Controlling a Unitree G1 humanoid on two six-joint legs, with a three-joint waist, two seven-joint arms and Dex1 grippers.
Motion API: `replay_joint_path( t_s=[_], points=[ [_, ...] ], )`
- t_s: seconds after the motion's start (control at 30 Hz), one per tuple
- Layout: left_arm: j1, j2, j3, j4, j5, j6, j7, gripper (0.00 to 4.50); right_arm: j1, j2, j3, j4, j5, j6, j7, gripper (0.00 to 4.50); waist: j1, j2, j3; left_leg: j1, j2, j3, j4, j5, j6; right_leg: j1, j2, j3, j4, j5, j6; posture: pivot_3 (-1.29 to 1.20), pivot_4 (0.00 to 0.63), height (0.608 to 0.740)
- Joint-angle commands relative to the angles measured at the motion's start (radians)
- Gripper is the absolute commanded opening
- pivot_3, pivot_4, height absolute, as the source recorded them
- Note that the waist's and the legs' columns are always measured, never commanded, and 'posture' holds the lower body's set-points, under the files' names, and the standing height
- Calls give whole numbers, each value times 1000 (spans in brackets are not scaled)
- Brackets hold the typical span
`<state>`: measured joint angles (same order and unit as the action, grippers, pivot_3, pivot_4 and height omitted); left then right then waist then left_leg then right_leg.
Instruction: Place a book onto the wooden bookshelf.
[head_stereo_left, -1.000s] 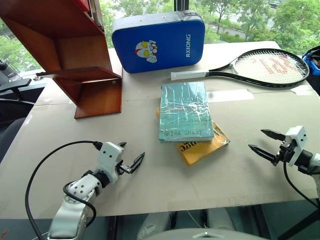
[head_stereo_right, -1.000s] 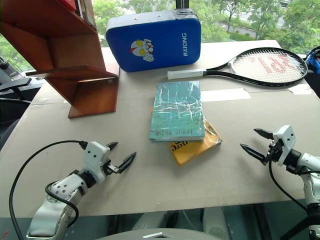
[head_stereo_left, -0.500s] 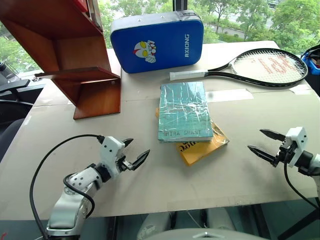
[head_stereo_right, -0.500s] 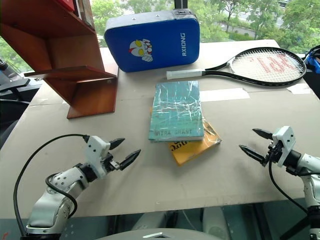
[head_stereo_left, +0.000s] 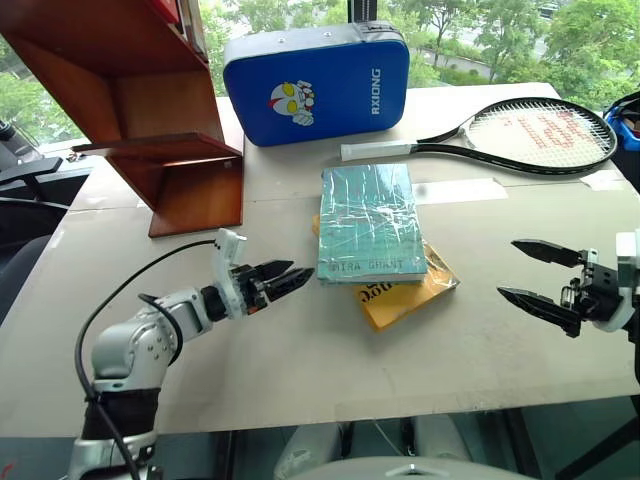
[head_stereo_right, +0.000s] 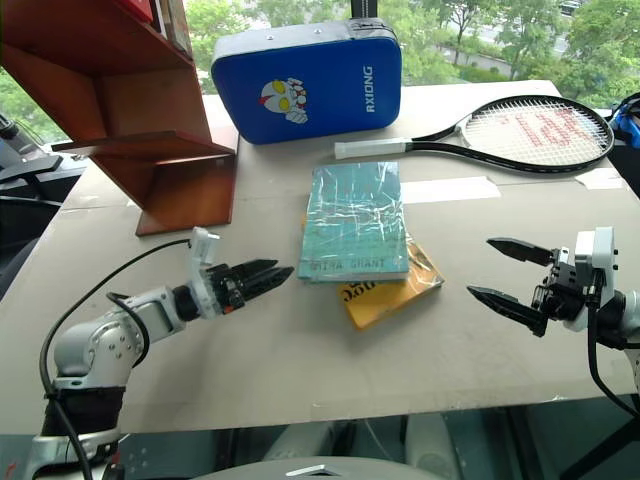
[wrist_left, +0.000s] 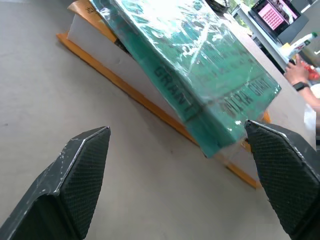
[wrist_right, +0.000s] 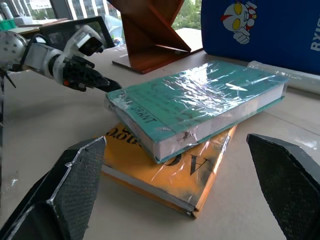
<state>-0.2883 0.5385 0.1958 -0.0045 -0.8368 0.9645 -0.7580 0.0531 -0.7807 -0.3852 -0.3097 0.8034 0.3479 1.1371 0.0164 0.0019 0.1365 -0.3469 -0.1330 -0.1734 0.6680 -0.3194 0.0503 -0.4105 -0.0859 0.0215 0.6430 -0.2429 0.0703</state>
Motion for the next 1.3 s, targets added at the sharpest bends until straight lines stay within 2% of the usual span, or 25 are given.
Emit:
replay_joint_path(
  t_s=[0.03, 0.2, 0.33, 0.43, 0.5, 0.53, 0.67, 0.7, 0.87, 0.97, 1.03, 1.13, 1.2, 1.3],
  points=[
    [-63, -27, 0, 89, -56, 103, -5, 4435, -14, 1, -30, -55, 22, 6, -33, 4500, -1, -2, 1, 0, 0, 0, 0, 0, 0, 0, 0, -1, 0, 0, 0, 0, 150, 740],
    [-173, -100, 11, 261, -76, 214, 9, 4435, 15, 15, -34, -62, -16, -23, -48, 4500, -1, -4, 2, -1, 0, 0, 0, 0, 0, -1, 0, -3, -1, 0, 0, 0, 150, 740],
    [-214, -120, 43, 305, -119, 302, -5, 4435, 49, 21, -50, -57, -46, -54, -47, 4500, -1, -4, 2, -1, 0, 0, 0, 0, 0, -1, 0, -2, 0, 0, 0, 0, 150, 740],
    [-226, -113, 46, 315, -129, 347, -26, 3694, 69, 29, -56, -65, -49, -63, -49, 4500, -2, -4, 2, -1, 0, 0, 1, 0, 0, -1, 0, -2, 0, 0, 0, 0, 150, 740],
    [-229, -108, 40, 310, -134, 371, -43, 2891, 72, 31, -55, -68, -45, -65, -49, 4500, -3, -4, 2, -1, 0, 0, 1, 0, 0, -1, 0, -2, 0, 0, 0, 0, 150, 740],
    [-232, -109, 41, 307, -136, 380, -47, 2217, 73, 32, -55, -69, -43, -66, -48, 4500, -2, -4, 2, -1, 0, 0, 1, 0, 0, -1, 0, -2, 0, 0, 0, 0, 150, 740],
    [-236, -103, 54, 273, -153, 416, -55, 362, 76, 22, -61, -92, 5, -33, -32, 4500, -2, -4, 2, -1, 0, 0, 1, 0, 0, -1, 0, -2, 0, 0, 0, 0, 150, 740],
    [-234, -98, 62, 259, -161, 424, -57, 45, 75, 16, -64, -102, 29, -16, -28, 4500, -2, -4, 2, -1, 0, 0, 1, 0, 0, -1, 0, -2, 0, 0, 0, 0, 150, 740],
    [-213, -83, 101, 188, -202, 459, -45, 45, 70, -13, -78, -136, 121, 55, -12, 4500, -3, -5, 3, -1, 0, -1, 1, 0, 0, -1, 0, 1, 0, 0, 0, 0, 150, 740],
    [-222, -92, 151, 70, -240, 450, 7, 45, 50, -31, -74, -149, 149, 82, -10, 4500, -2, -6, 3, -1, 0, -1, 1, 0, 0, -1, 0, 1, 0, 0, 0, 0, 150, 740],
    [-248, -109, 179, -22, -257, 404, 51, 45, 37, -37, -75, -147, 151, 89, -12, 4500, -2, -8, 4, -1, 0, -1, 1, 0, 0, -1, 0, 1, 0, 0, 0, 0, 150, 740],
    [-317, -107, 165, -155, -186, 266, 114, 45, 14, -43, -81, -135, 160, 101, -21, 4500, 3, -9, 5, -2, 0, -1, 2, 0, 0, -1, -1, 0, 0, 0, 0, 0, 150, 740],
    [-390, -121, 196, -191, -185, 188, 165, 45, -9, -43, -85, -121, 170, 109, -31, 4500, 4, -10, 5, -2, 0, -1, 2, 0, 0, -1, -1, 0, 0, 0, 0, 0, 150, 740],
    [-455, -23, 176, -309, -154, 97, 115, 45, -65, -54, -82, -89, 177, 126, -37, 4500, -5, -11, 6, -2, 0, -1, 2, 0, 0, -1, -1, 0, 0, 0, 0, 0, 150, 740]
  ],
)
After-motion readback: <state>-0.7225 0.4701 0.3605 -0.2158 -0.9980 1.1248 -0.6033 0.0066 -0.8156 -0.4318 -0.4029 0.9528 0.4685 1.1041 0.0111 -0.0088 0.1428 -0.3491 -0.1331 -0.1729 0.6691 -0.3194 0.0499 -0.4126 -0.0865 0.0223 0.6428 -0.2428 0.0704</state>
